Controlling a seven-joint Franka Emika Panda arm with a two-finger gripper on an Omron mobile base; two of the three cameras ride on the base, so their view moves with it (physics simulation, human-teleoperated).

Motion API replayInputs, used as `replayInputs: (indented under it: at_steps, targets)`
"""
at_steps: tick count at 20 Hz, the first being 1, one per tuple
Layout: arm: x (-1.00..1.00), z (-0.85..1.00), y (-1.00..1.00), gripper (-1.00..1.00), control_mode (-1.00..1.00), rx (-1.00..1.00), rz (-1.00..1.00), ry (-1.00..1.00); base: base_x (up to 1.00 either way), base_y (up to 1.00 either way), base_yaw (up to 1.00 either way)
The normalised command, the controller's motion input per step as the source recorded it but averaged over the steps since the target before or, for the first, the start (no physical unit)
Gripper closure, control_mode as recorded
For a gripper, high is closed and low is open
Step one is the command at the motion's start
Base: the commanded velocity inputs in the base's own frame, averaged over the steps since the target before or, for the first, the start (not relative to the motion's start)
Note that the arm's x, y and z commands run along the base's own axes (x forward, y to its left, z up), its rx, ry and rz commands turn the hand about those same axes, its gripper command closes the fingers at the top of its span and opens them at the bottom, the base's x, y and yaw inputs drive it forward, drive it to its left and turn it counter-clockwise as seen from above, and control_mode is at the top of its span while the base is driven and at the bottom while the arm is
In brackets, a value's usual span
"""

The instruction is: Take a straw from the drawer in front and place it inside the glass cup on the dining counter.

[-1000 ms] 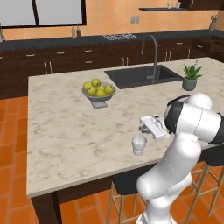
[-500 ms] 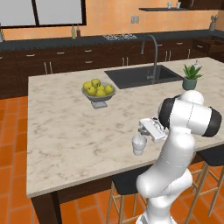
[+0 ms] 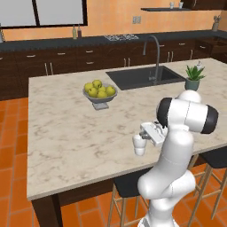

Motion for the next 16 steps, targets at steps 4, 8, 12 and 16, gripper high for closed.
replayInputs:
  at_steps: [4,8,12,16]
  targets:
    - [-0.02,-0.07,0.06,-1.0,-1.0,0.0,0.0,0.0,0.0,0.0,0.0]
    - [-0.14,0.0,0.19,-1.0,-1.0,0.0,0.0,0.0,0.0,0.0,0.0]
    - [-0.15,0.0,0.14,-1.0,-1.0,0.0,0.0,0.0,0.0,0.0,0.0]
    - [-0.19,0.01,0.01,-1.0,-1.0,0.0,0.0,0.0,0.0,0.0,0.0]
